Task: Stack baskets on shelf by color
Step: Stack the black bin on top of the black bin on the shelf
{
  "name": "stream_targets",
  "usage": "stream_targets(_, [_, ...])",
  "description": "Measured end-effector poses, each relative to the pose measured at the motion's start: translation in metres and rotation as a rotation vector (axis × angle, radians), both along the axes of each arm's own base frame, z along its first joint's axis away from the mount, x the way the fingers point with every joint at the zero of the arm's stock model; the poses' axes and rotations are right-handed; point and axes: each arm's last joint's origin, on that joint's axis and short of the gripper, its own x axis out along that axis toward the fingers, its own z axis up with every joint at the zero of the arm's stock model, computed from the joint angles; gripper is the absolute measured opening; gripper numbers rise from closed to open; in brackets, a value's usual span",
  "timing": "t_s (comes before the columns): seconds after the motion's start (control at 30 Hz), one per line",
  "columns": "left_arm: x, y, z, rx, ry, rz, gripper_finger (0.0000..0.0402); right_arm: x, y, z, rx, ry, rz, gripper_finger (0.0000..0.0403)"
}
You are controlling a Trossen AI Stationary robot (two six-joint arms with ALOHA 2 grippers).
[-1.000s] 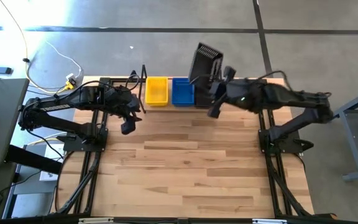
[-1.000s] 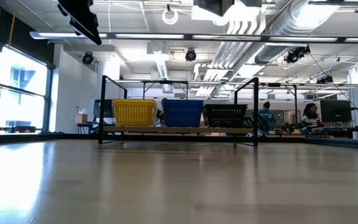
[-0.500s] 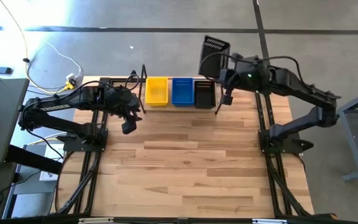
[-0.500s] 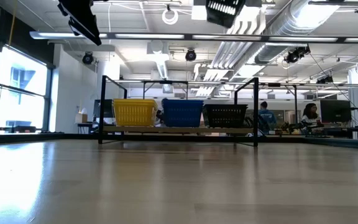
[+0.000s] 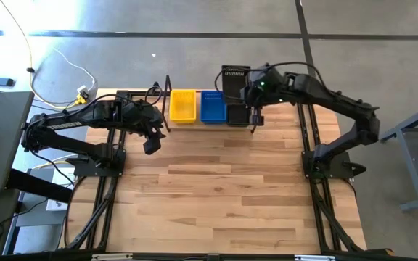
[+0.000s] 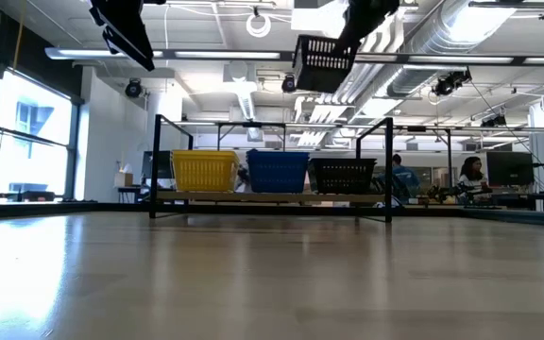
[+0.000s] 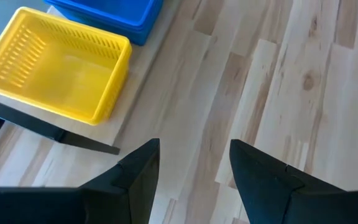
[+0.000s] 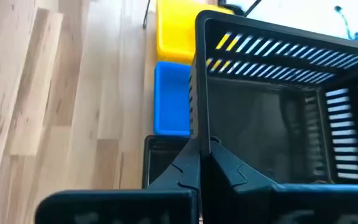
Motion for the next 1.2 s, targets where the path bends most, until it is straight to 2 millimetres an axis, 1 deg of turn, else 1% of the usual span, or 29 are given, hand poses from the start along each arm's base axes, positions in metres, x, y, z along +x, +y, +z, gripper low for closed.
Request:
stream_targets(0.2, [0.0, 0.0, 0.0, -0.008, -0.004, 0.012, 0.0184, 0.002, -0.001, -0.048, 0.045, 0.086, -0.017, 0.0])
stream_targets(0.37, [0.0, 0.0, 0.0, -0.017, -0.008, 0.026, 0.0184, 0.006, -0.001, -0.067, 0.027, 0.078, 0.006, 0.0])
stream_targets(0.53, [0.0, 0.0, 0.0, -0.026, -0.012, 0.039, 0.0184, 0.005, -0.004, -0.083, 0.045, 0.1, -0.008, 0.0])
stream_targets(0.77, [0.0, 0.0, 0.0, -0.028, -0.013, 0.042, 0.0184, 0.003, -0.004, -0.112, 0.055, 0.138, -0.013, 0.0])
stream_targets(0.97, [0.0, 0.0, 0.0, -0.028, -0.013, 0.042, 0.0184, 0.0, -0.009, -0.125, 0.052, 0.14, -0.038, 0.0])
stream_targets(1.1, [0.0, 0.0, 0.0, -0.028, -0.013, 0.042, 0.0184, -0.002, -0.014, -0.129, 0.049, 0.125, -0.054, 0.0])
stream_targets(1.2, [0.0, 0.0, 0.0, -0.028, -0.013, 0.042, 0.0184, -0.003, -0.015, -0.135, 0.085, 0.112, -0.034, 0.0])
